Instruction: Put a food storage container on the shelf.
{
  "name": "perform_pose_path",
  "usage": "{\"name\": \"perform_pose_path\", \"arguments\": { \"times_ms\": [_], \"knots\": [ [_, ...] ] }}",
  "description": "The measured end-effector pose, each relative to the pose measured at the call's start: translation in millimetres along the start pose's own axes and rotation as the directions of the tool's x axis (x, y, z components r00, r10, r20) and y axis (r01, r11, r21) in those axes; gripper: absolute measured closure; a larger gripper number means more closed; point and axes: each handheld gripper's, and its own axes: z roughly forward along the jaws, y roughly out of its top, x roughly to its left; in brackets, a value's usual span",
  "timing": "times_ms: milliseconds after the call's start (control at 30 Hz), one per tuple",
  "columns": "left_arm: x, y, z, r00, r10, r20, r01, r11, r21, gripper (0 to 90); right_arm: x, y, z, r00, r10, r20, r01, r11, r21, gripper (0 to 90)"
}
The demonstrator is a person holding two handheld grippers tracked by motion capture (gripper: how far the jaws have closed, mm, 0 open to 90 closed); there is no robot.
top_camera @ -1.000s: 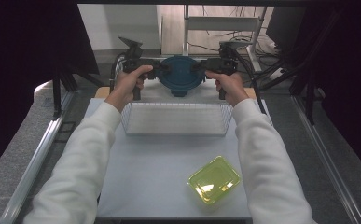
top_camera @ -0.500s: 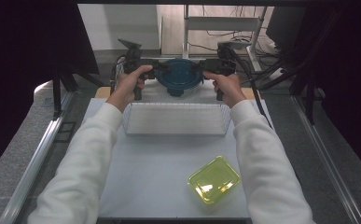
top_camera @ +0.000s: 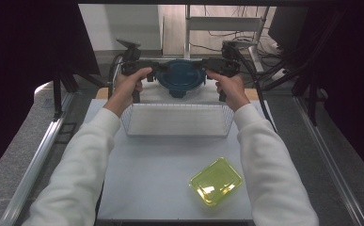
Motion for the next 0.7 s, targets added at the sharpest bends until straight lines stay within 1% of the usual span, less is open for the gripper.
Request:
{"name": "perform_pose_path", "arguments": {
  "times_ms": [33, 67, 100, 133, 167, 200, 233, 267, 300, 333, 400, 500, 567, 600, 633, 700],
  "knots": [
    [0.0, 0.0, 0.0, 1.0000, 0.000, 0.000, 0.000, 1.0000, 0.000, 20.8, 1.3, 0.1, -3.0, 0.9999, -0.013, 0.001, 0.013, 1.000, -0.010, 23.9],
    [-0.8, -0.6, -2.1, 1.0000, 0.002, 0.006, -0.002, 1.0000, -0.009, 20.8, 1.3, 0.1, -3.0, 0.9999, -0.013, 0.001, 0.013, 1.000, -0.010, 23.9],
    [-2.4, -1.6, -5.8, 0.9999, 0.005, 0.011, -0.005, 0.9997, -0.023, 20.5, 2.1, 0.2, -5.2, 0.9997, -0.023, 0.002, 0.023, 1.000, -0.015, 23.4],
    [-3.7, -2.2, -8.8, 0.9999, 0.012, 0.009, -0.012, 0.9995, -0.029, 19.6, 4.2, -0.4, -11.5, 0.9985, -0.054, 0.010, 0.054, 0.998, -0.023, 22.9],
    [-5.6, -2.8, -11.6, 0.9997, 0.025, 0.000, -0.025, 0.9992, -0.032, 19.6, 4.2, -0.4, -11.5, 0.9985, -0.054, 0.010, 0.054, 0.998, -0.023, 22.9],
    [-7.4, -3.7, -14.5, 0.9990, 0.042, -0.014, -0.042, 0.9985, -0.033, 18.7, 5.6, -2.3, -17.7, 0.9967, -0.080, 0.015, 0.080, 0.996, -0.033, 22.0],
    [-9.1, -4.7, -17.7, 0.9982, 0.053, -0.025, -0.054, 0.9979, -0.034, 18.7, 5.6, -2.3, -17.7, 0.9967, -0.080, 0.015, 0.080, 0.996, -0.033, 22.0],
    [-11.9, -7.0, -23.3, 0.9976, 0.064, -0.028, -0.065, 0.9972, -0.037, 17.6, 7.2, -5.1, -24.9, 0.9936, -0.110, 0.024, 0.111, 0.993, -0.042, 21.4],
    [-11.9, -7.0, -23.3, 0.9976, 0.064, -0.028, -0.065, 0.9972, -0.037, 17.5, 7.2, -5.1, -24.9, 0.9936, -0.110, 0.024, 0.111, 0.993, -0.042, 21.4],
    [-14.5, -9.5, -27.2, 0.9964, 0.078, -0.035, -0.079, 0.9960, -0.042, 17.5, 7.8, -6.3, -27.8, 0.9919, -0.123, 0.029, 0.125, 0.991, -0.047, 21.3],
    [-19.0, -14.2, -32.7, 0.9936, 0.107, -0.036, -0.108, 0.9935, -0.037, 17.6, 7.6, -10.2, -36.3, 0.9888, -0.146, 0.031, 0.147, 0.988, -0.052, 21.1],
    [-26.0, -23.5, -38.9, 0.9911, 0.131, -0.027, -0.132, 0.9902, -0.046, 17.7, 5.4, -17.0, -47.6, 0.9862, -0.163, 0.033, 0.164, 0.985, -0.049, 21.1],
    [-29.0, -31.4, -42.8, 0.9883, 0.149, -0.032, -0.150, 0.9875, -0.047, 17.7, 3.6, -23.2, -55.4, 0.9836, -0.178, 0.030, 0.179, 0.983, -0.043, 21.3],
    [-31.3, -41.0, -46.5, 0.9863, 0.160, -0.042, -0.161, 0.9863, -0.036, 18.0, 2.3, -31.0, -63.1, 0.9800, -0.196, 0.033, 0.197, 0.980, -0.031, 21.8],
    [-31.3, -41.0, -46.5, 0.9863, 0.160, -0.042, -0.161, 0.9863, -0.036, 18.2, 2.3, -31.0, -63.1, 0.9800, -0.196, 0.033, 0.197, 0.980, -0.031, 21.8],
    [-33.3, -52.2, -50.1, 0.9829, 0.181, -0.037, -0.182, 0.9827, -0.035, 18.3, 1.4, -39.7, -71.2, 0.9734, -0.227, 0.033, 0.227, 0.974, -0.023, 22.3]
  ]
}}
